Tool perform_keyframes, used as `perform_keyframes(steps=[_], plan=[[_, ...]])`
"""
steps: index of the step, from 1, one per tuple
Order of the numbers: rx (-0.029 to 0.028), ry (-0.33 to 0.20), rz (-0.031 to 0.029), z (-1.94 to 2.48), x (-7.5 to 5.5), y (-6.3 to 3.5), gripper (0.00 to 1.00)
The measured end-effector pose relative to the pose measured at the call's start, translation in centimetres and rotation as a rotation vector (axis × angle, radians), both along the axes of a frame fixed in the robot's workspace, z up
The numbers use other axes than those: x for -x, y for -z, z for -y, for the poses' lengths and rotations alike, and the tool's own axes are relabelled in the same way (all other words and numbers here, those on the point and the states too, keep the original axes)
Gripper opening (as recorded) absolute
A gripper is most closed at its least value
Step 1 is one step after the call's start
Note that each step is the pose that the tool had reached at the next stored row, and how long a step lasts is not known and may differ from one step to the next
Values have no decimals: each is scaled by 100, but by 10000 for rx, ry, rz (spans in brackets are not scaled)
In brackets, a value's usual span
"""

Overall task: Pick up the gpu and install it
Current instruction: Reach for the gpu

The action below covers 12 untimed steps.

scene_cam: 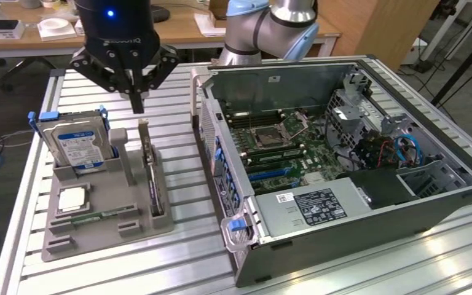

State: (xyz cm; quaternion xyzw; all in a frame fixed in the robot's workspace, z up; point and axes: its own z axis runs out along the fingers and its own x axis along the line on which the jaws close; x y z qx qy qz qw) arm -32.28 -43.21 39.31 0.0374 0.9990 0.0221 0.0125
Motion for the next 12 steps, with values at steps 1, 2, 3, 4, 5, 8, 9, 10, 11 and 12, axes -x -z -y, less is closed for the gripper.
perform_keyframes(steps=[1,2,3,4,5,8,9,10,11,12], plan=[[0,0,1,1,14,0,11],[1,-1,-1,2,27,-1,11],[1,-1,0,3,39,0,11],[0,-1,0,3,48,0,11],[1,-1,-1,3,53,0,11],[1,-2,0,3,53,0,11],[1,-2,0,3,54,0,11],[1,-1,-1,3,55,0,11],[1,-1,0,3,56,0,11],[1,-1,0,3,58,0,11]])
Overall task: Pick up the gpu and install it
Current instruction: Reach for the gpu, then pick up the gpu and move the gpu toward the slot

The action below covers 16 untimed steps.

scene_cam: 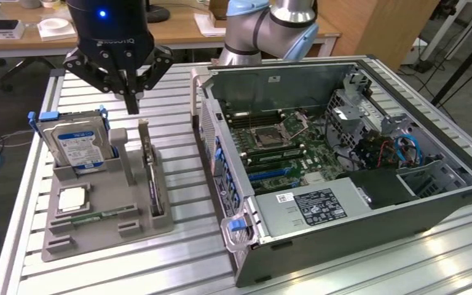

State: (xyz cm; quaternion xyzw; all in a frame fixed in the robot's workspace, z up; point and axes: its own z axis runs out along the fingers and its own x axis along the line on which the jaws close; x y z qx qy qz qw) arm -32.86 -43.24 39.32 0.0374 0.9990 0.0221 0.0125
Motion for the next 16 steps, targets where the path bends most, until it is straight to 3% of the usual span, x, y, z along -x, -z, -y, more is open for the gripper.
perform_keyframes(steps=[14,16], plan=[[-1,0,1,0,2,0,11],[0,0,0,0,2,0,23]])
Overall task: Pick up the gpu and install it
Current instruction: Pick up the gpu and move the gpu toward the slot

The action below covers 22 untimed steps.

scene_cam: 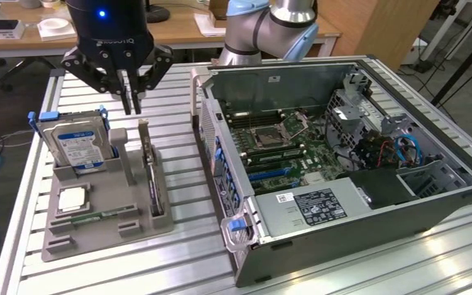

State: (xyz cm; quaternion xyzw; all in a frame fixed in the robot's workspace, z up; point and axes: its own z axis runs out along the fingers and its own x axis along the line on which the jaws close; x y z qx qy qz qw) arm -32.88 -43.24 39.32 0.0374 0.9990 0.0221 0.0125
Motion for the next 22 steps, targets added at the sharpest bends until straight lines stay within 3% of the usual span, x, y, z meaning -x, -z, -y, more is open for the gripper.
perform_keyframes(steps=[3,7,22], plan=[[0,-1,0,0,0,0,29],[0,0,0,0,0,0,47],[-1,0,0,0,0,31,47]])
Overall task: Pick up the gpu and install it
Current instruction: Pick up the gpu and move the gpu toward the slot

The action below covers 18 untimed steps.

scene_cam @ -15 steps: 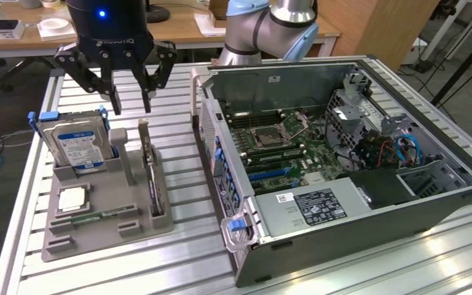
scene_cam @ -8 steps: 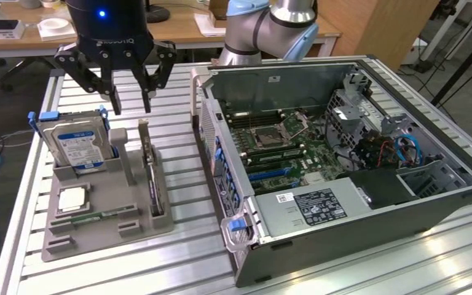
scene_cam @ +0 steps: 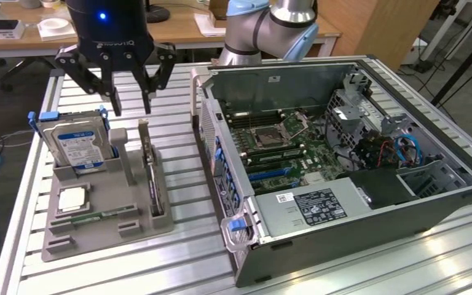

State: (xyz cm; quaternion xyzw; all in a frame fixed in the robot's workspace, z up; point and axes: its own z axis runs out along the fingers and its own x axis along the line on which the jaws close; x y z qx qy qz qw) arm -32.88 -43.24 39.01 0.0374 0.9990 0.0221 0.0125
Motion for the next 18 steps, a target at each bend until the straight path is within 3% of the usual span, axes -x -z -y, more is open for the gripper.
perform_keyframes(steps=[18], plan=[[1,1,0,0,0,143,47]])
